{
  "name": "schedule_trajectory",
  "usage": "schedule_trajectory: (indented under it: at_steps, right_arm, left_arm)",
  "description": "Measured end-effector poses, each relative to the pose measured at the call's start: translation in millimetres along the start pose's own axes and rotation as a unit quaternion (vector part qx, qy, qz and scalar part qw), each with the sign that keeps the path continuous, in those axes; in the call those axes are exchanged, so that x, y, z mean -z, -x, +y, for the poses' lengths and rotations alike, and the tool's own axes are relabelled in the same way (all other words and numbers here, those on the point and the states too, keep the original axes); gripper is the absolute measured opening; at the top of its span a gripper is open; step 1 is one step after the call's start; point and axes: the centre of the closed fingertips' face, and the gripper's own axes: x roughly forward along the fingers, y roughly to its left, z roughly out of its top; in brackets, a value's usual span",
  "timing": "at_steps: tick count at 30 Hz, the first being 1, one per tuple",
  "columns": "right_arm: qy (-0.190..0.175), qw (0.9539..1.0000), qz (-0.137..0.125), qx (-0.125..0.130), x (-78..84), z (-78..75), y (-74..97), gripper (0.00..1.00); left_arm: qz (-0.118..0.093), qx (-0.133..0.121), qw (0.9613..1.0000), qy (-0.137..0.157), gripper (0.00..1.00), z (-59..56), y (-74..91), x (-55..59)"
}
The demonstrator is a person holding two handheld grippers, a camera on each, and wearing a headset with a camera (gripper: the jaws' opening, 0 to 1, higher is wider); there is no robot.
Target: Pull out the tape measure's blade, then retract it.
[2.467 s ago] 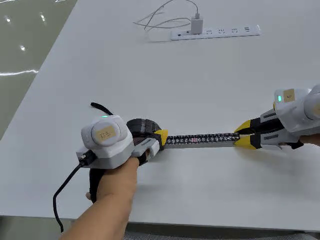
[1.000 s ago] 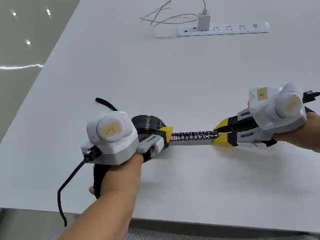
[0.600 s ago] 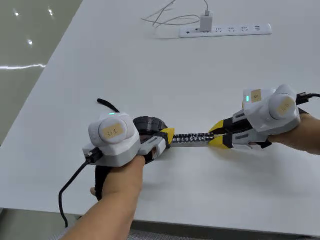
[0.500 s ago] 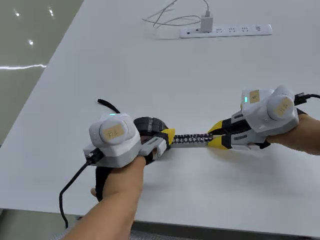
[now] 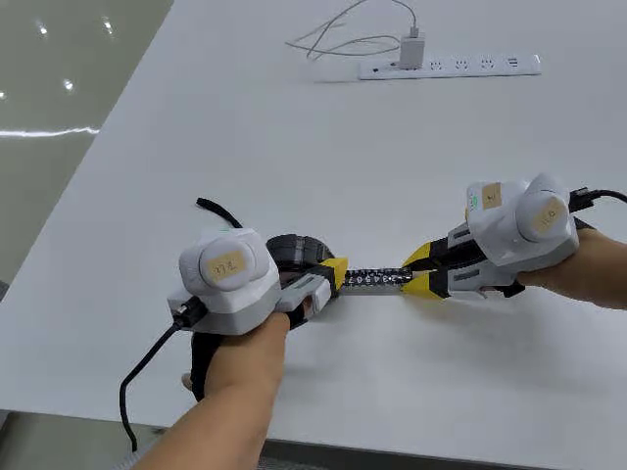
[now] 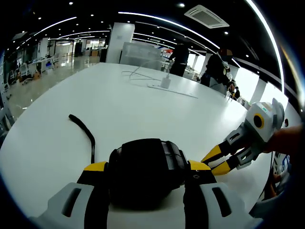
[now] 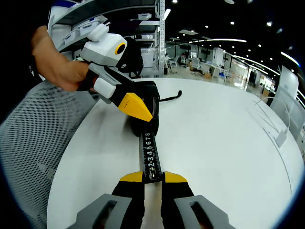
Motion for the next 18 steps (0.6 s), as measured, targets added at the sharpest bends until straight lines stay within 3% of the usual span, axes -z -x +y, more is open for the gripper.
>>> schedule_trajectory:
  at_steps: [18]
  right_arm:
    - [0.009,0.9999,-0.006,-0.010,-13.8,3.4,-14.7,0.08]
  left_arm:
    - [0.000,-0.001,1.0000,0.001,0.58,0.7,-0.5,-0.2]
